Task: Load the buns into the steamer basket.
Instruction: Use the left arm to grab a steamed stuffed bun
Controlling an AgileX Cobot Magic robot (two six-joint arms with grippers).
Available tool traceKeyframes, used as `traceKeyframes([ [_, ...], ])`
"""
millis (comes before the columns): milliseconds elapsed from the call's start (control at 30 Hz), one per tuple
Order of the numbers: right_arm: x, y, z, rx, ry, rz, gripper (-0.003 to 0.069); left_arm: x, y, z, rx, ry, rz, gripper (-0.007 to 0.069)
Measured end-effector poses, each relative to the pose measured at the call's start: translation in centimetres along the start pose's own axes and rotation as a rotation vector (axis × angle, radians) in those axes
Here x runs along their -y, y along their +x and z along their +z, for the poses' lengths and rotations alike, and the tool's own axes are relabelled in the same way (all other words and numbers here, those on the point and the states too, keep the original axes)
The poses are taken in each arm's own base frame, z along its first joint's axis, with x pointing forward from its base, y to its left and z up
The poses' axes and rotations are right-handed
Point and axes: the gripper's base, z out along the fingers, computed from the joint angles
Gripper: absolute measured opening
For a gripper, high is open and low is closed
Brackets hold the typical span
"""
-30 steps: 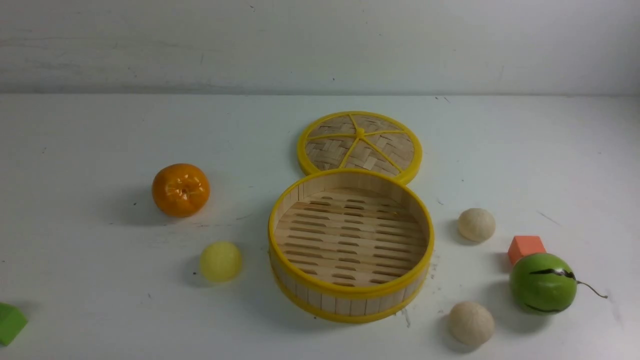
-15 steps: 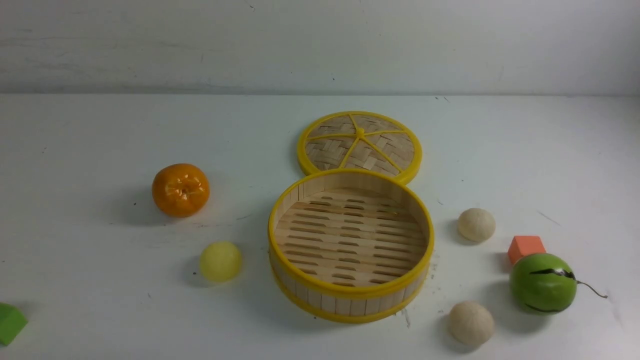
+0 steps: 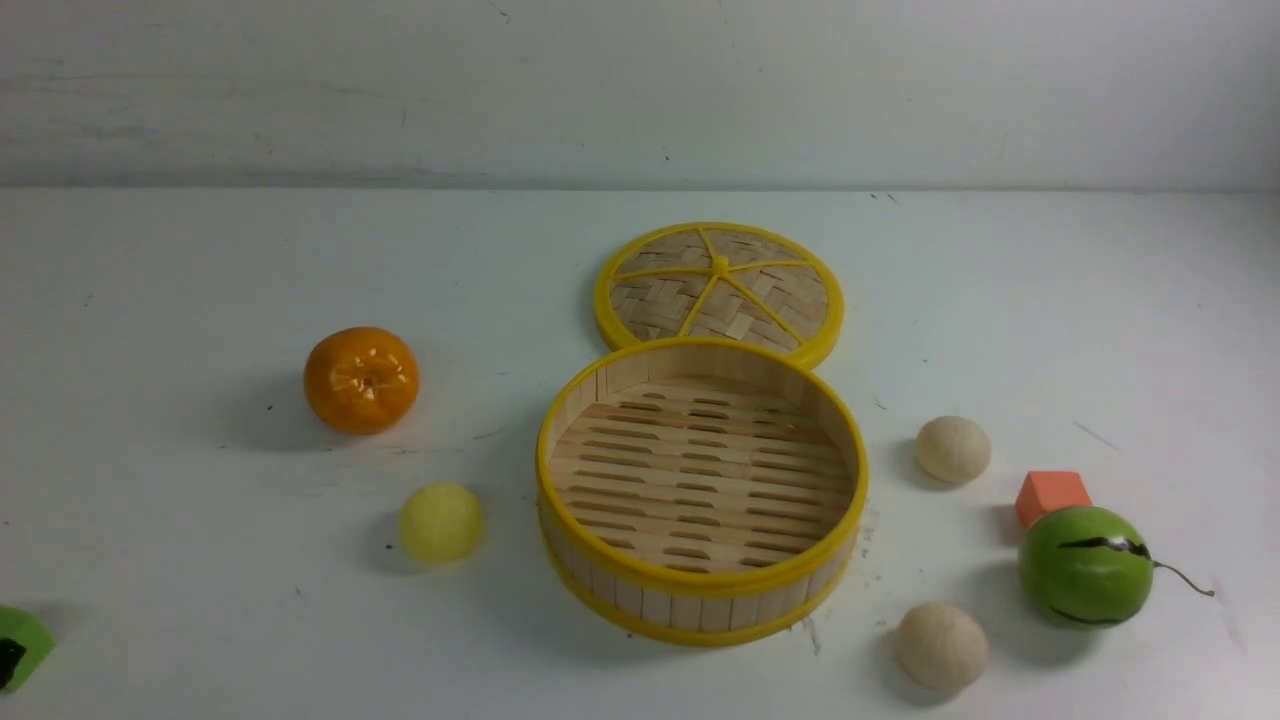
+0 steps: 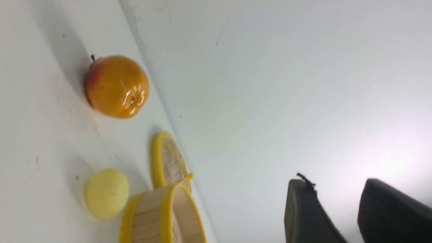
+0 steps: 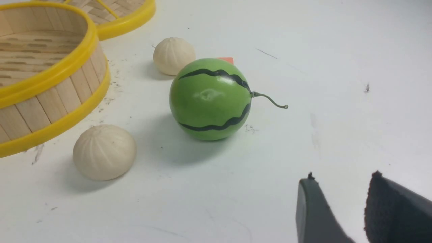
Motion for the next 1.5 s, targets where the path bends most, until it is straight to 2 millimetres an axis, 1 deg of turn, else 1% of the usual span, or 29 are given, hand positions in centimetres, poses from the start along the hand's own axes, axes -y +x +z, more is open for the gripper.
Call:
traceKeyframes([
  [200, -0.2, 0.0, 0.0, -0.001, -0.033, -0.011, 0.0239, 0.2, -0.5, 0.0, 0.055, 0.022, 0.002, 0.0237],
  [267, -0.2, 0.0, 0.0, -0.001, -0.033, -0.011, 0.0239, 0.1, -0.3, 0.0, 0.034, 0.016, 0.041, 0.0221],
  [300, -0.2, 0.0, 0.0, -0.001, -0.033, -0.012, 0.0239, 0.2, -0.1, 0.0, 0.01, 0.01, 0.062, 0.02],
  [367, -0.2, 0.0, 0.0, -0.001, -0.033, -0.012, 0.0239, 1.0, 0.5, -0.1, -0.084, 0.008, 0.164, 0.0134],
  [433, -0.2, 0.0, 0.0, -0.001, -0.033, -0.012, 0.0239, 2.5, 0.7, -0.3, -0.154, 0.024, 0.293, 0.0047],
  [467, -0.2, 0.0, 0.0, -0.001, -0.033, -0.011, 0.0239, 2.9, 0.6, -0.3, -0.158, 0.033, 0.309, 0.0038],
  [500, -0.2, 0.0, 0.0, -0.001, -0.033, -0.011, 0.0239, 4.0, 0.8, -0.6, -0.219, 0.036, 0.425, -0.0012],
  [567, -0.2, 0.0, 0.0, -0.001, -0.033, -0.011, 0.0239, 5.2, 0.9, -0.7, -0.303, 0.015, 0.546, -0.0013],
  [633, -0.2, 0.0, 0.0, 0.004, -0.031, -0.014, 0.0239, 6.4, 1.2, -0.2, -0.445, -0.053, 0.643, -0.0013],
  [667, -0.1, -0.1, 0.0, 0.008, -0.029, -0.015, 0.0239, 6.6, 1.5, 0.2, -0.525, -0.098, 0.677, -0.0013],
  [700, -0.1, -0.1, 0.0, 0.009, -0.029, -0.016, 0.0239, 6.5, 1.6, 0.4, -0.562, -0.121, 0.69, -0.0013],
  [767, -0.1, -0.1, 0.0, 0.017, -0.026, -0.017, 0.0239, 7.0, 2.2, 1.8, -0.777, -0.229, 0.774, -0.0013],
  [833, -0.1, -0.2, 0.0, 0.021, -0.025, -0.017, 0.0239, 6.9, 2.5, 3.1, -0.902, -0.294, 0.824, -0.0013],
  [900, -0.1, -0.2, 0.0, 0.025, -0.024, -0.017, 0.0239, 7.0, 2.5, 4.3, -0.952, -0.328, 0.842, -0.0013],
  [933, -0.1, -0.2, 0.0, 0.025, -0.024, -0.017, 0.0239, 6.9, 2.6, 4.4, -0.959, -0.334, 0.843, -0.0013],
  [967, -0.1, -0.2, 0.0, 0.026, -0.024, -0.017, 0.0239, 6.9, 2.6, 5.7, -1.003, -0.361, 0.867, -0.0013],
  [1067, -0.1, -0.2, 0.0, 0.029, -0.023, -0.017, 0.0239, 6.9, 3.0, 8.1, -1.113, -0.412, 0.88, -0.0013],
  [1100, -0.1, -0.2, 0.0, 0.029, -0.023, -0.017, 0.0239, 6.7, 3.1, 8.4, -1.13, -0.425, 0.875, -0.0013],
  [1167, -0.1, -0.2, 0.0, 0.031, -0.022, -0.017, 0.0239, 6.9, 3.6, 10.8, -1.216, -0.459, 0.865, -0.0013],
  [1233, -0.1, -0.2, 0.0, 0.031, -0.022, -0.017, 0.0239, 6.6, 4.4, 13.0, -1.28, -0.479, 0.879, -0.0013],
  [1333, -0.1, -0.2, 0.0, 0.031, -0.022, -0.017, 0.0239, 6.4, 6.1, 15.3, -1.353, -0.472, 0.932, -0.0013],
  [1367, -0.1, -0.2, 0.0, 0.031, -0.022, -0.017, 0.0239, 6.1, 7.0, 16.4, -1.389, -0.468, 0.972, -0.0013],
  [1400, -0.1, -0.2, 0.0, 0.031, -0.022, -0.017, 0.0239, 6.4, 7.8, 17.2, -1.412, -0.452, 1.005, -0.0013],
  [1467, -0.1, -0.2, 0.0, 0.031, -0.022, -0.017, 0.0239, 6.2, 8.9, 18.9, -1.443, -0.465, 1.033, -0.0013],
  [1500, -0.1, -0.2, 0.0, 0.031, -0.022, -0.017, 0.0239, 6.2, 9.1, 19.5, -1.446, -0.473, 1.038, -0.0013],
])
